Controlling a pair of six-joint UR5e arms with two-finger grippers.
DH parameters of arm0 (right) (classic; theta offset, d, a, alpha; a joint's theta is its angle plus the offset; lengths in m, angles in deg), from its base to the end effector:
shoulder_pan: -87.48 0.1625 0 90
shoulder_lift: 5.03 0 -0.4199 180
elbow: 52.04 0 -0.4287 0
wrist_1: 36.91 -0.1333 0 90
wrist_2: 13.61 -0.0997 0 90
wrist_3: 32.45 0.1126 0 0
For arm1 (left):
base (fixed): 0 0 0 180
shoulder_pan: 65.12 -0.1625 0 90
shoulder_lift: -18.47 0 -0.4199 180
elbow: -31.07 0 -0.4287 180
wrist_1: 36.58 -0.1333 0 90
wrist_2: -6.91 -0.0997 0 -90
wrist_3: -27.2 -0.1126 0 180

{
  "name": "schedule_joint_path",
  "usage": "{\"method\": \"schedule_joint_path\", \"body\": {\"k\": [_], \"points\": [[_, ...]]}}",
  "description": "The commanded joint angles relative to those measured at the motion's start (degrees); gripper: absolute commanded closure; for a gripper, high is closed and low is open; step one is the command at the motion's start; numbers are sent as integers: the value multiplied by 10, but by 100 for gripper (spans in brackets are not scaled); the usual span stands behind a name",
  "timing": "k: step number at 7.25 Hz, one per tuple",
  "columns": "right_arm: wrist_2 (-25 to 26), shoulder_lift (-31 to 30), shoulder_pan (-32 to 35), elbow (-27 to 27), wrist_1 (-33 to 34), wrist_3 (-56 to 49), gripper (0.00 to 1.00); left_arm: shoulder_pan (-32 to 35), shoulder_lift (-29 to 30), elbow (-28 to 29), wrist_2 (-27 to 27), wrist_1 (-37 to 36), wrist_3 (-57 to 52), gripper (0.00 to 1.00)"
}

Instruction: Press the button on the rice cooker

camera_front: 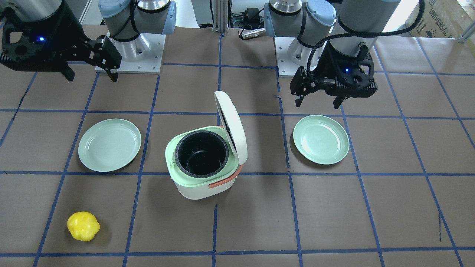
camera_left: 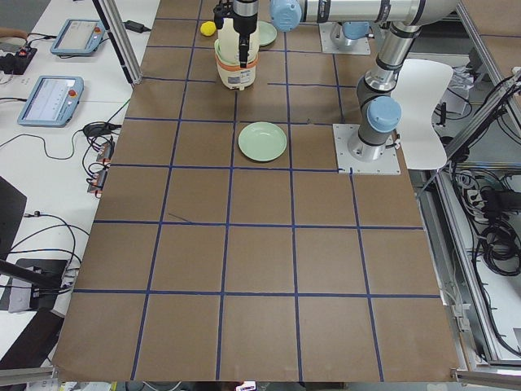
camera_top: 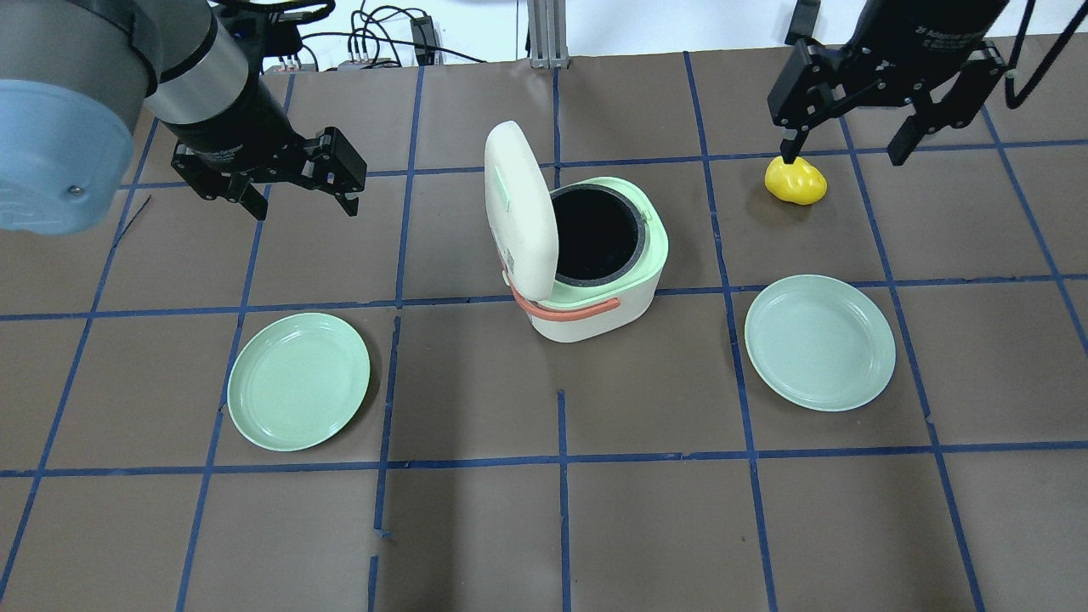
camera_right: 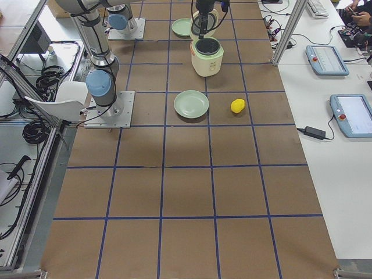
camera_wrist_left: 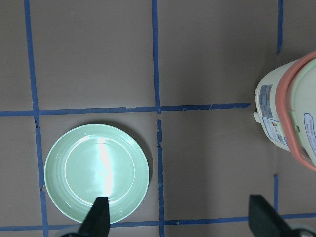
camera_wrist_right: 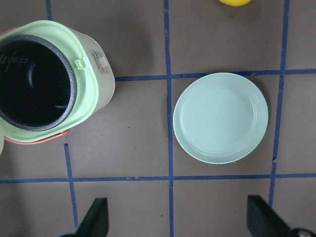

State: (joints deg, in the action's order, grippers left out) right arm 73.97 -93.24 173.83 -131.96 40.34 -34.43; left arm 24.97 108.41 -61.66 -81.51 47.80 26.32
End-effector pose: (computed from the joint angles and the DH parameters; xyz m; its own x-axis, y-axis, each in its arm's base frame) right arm 0.1042 -0.5357 0.5241 -0.9985 0.0325 -0.0448 0.0290 0.9967 0.0763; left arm -0.1372 -0.5329 0.4552 -0.9995 0.0183 0.0267 0.0169 0.9985 -0.0519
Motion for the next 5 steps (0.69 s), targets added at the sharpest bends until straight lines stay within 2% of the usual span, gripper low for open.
{"method": "schedule_joint_path", "body": {"k": [1,4,5], "points": [[4,-5,-7,-16,0,0,1,0,0,0,0,0,0,0],[3,12,-4,-16,17,1,0,0,0,0,0,0,0,0],[4,35,0,10,16,1,0,0,0,0,0,0,0,0]]}}
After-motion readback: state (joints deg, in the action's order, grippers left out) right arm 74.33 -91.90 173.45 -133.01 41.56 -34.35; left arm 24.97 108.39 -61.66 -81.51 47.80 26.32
